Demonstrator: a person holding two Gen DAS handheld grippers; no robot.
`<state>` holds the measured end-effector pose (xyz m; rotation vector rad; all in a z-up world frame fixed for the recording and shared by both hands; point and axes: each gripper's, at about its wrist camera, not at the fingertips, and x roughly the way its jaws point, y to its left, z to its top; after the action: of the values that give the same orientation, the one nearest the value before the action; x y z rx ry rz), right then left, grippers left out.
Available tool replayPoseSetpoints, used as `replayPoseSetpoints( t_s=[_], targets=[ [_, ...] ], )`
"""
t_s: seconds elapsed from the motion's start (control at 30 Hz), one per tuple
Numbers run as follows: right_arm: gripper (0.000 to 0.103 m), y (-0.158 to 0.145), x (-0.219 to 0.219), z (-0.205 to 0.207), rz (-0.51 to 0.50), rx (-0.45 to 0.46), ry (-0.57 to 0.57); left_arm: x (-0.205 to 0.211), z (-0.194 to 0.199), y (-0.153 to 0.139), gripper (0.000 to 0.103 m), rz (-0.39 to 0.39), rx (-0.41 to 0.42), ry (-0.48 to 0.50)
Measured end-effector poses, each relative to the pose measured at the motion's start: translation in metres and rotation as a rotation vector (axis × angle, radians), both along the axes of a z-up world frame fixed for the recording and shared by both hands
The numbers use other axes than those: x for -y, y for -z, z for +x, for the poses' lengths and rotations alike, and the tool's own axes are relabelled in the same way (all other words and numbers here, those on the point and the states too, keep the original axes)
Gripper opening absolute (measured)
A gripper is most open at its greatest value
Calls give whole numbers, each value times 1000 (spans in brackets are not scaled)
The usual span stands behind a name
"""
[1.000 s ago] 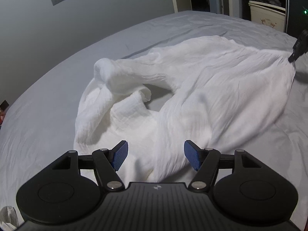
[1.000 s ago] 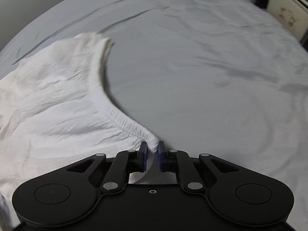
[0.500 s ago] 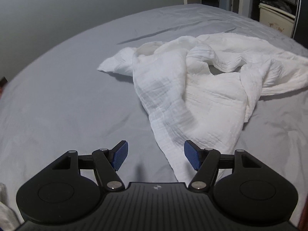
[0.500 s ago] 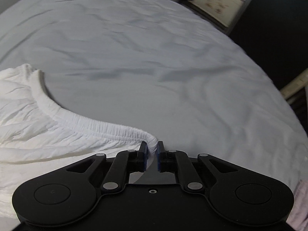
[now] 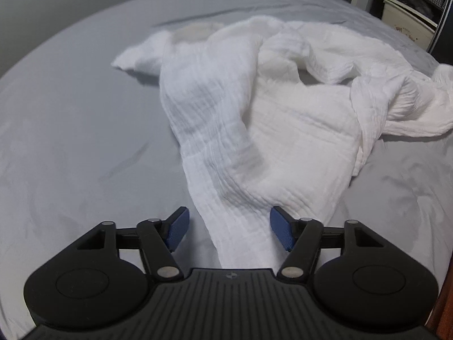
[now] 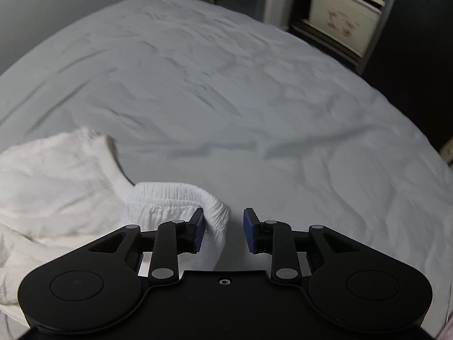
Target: Fold clothes
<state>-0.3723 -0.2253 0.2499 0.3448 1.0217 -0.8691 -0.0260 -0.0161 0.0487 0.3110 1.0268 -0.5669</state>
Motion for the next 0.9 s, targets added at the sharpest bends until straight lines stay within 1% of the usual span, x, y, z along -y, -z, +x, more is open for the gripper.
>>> replayPoseSetpoints(
  t_s=[0.03, 0.1, 0.17, 0.2, 0.27, 0.33, 0.43, 0.47, 0.6, 0.67, 0.77, 0.9],
  targets=[
    [28, -1, 1, 5, -7, 3, -1, 0, 1, 1, 40, -1, -9, -1],
    [28, -2, 3, 15, -22, 10, -2, 1, 2, 1, 28, -4, -23, -9],
    [30, -3, 5, 25, -36, 16, -4, 0, 4, 1, 23, -9, -34, -18],
    [31, -4, 7, 28, -47, -2, 9, 0, 5, 1, 19, -9, -36, -23],
    [33, -4, 13, 30, -64, -60, 47, -1, 5, -1, 13, -15, -37, -31],
    [33, -3, 18, 22, -56, -74, 64, -2, 6, -2, 9, -20, -33, -32],
    [33, -2, 22, 6, -41, -67, 91, -1, 6, -7, 6, -10, -14, -29],
    [33, -2, 23, 0, -34, -64, 101, -1, 6, -10, 3, -12, -8, -28],
    [33, 1, 21, -12, -22, -72, 114, 0, 9, -27, 2, -1, 33, -26],
    [33, 0, 18, -13, -16, -79, 110, 0, 13, -39, 2, 20, 65, -27],
    [34, -3, 13, -5, -16, -78, 79, -2, 24, -59, 2, 57, 117, -31],
    [36, -8, 6, 13, -22, -61, 6, -8, 45, -85, 2, 104, 189, -52]
  ],
)
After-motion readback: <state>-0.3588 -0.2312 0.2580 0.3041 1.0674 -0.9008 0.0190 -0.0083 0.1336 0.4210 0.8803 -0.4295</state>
